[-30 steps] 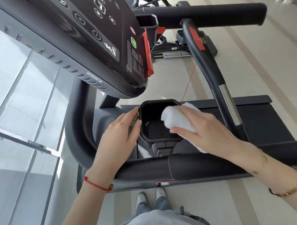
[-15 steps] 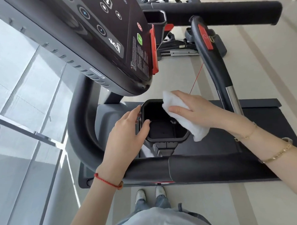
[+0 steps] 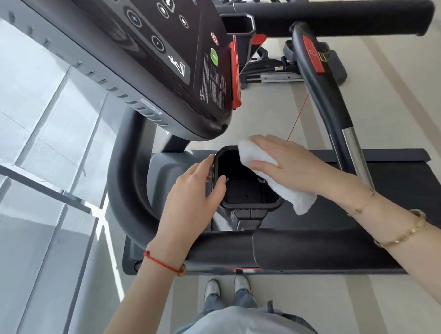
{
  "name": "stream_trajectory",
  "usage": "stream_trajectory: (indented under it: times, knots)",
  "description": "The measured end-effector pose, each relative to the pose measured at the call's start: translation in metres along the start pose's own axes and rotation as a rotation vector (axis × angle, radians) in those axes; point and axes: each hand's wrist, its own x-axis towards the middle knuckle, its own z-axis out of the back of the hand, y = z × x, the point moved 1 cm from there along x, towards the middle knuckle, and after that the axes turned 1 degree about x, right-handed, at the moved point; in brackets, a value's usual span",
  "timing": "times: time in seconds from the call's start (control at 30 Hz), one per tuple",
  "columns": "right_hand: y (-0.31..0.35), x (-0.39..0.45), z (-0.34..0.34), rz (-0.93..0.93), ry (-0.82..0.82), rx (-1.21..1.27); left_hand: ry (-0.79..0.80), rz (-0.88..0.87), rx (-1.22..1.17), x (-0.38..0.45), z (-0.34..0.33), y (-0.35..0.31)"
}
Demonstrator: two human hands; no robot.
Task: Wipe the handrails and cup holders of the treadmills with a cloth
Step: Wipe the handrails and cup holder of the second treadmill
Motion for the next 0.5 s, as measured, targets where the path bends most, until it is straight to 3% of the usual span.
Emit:
stream_trajectory:
  times: [0.2, 0.3, 0.5]
  knots:
    - [0.032, 0.032, -0.005, 0.151, 0.03, -0.155, -0.013, -0.022, -0.026, 0.0, 0.0, 0.0]
    - [0.018, 0.017, -0.005, 0.01, -0.021, -0.111, 0.001, -0.017, -0.017, 0.0, 0.0, 0.001]
    - [0.016, -0.034, -0.02, -0.304, -0.113, 0.333, 0.001, -0.015, 0.005, 0.001, 0.0, 0.001]
